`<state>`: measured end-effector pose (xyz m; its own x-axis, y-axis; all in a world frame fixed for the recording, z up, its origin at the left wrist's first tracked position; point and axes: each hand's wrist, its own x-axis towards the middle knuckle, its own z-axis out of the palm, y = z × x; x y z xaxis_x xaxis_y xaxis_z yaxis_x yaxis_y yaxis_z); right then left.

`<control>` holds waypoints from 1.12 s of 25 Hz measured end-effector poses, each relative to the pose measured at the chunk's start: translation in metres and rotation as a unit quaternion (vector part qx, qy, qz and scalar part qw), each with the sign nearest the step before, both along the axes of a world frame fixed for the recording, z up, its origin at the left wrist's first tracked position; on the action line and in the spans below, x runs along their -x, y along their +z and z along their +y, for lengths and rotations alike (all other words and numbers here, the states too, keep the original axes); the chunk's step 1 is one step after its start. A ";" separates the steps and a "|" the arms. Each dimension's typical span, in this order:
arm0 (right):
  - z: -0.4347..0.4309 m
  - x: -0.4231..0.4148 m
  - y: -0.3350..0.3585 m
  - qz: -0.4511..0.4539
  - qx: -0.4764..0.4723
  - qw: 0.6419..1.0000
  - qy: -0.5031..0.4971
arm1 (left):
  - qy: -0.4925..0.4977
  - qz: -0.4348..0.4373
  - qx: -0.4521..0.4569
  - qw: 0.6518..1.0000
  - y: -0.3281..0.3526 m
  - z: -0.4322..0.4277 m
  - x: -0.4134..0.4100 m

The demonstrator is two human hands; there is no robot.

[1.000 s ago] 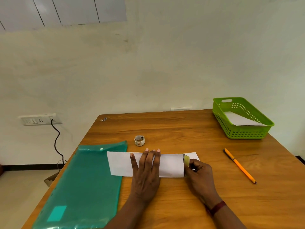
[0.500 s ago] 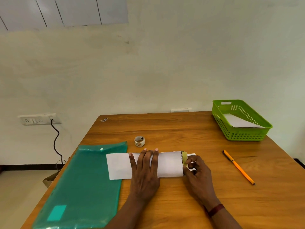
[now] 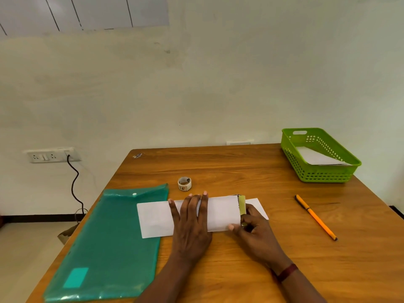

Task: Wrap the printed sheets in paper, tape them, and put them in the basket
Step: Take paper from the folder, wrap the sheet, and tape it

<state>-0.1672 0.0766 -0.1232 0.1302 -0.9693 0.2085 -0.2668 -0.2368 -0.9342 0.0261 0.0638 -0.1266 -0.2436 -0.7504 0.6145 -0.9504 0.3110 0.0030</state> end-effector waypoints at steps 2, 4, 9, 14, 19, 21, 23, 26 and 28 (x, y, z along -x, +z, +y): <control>-0.003 0.004 -0.005 -0.020 0.002 1.000 0.000 | -0.001 -0.009 0.007 1.000 0.001 0.000 0.000; -0.003 0.006 -0.005 -0.046 0.005 0.999 0.005 | 0.006 -0.011 0.016 1.000 0.001 -0.001 -0.002; -0.004 0.007 -0.008 -0.062 0.008 0.998 -0.016 | 0.011 -0.023 -0.011 1.000 0.000 -0.004 -0.005; -0.005 0.007 -0.003 -0.033 0.053 0.988 -0.140 | 0.028 -0.034 -0.047 0.998 0.003 -0.007 -0.020; -0.034 0.036 -0.009 0.207 0.155 0.950 -0.175 | 0.054 -0.011 -0.062 0.997 0.003 -0.013 -0.029; -0.042 0.042 -0.010 0.302 0.126 0.938 -0.114 | 0.061 -0.003 -0.066 0.996 0.001 -0.015 -0.028; -0.045 0.041 -0.014 0.384 0.097 0.916 -0.065 | 0.076 0.006 -0.067 0.995 0.000 -0.014 -0.027; -0.044 0.035 -0.017 0.468 0.129 0.873 -0.038 | 0.093 0.012 -0.058 0.994 -0.002 -0.015 -0.027; -0.043 0.035 -0.018 0.483 0.138 0.864 -0.047 | 0.094 0.009 -0.049 0.994 -0.002 -0.014 -0.027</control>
<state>-0.2026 0.0336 -0.1411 0.2964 -0.9159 0.2707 -0.9199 -0.3500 -0.1770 0.0532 0.0495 -0.1288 -0.0822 -0.8381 0.5393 -0.9913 0.1246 0.0426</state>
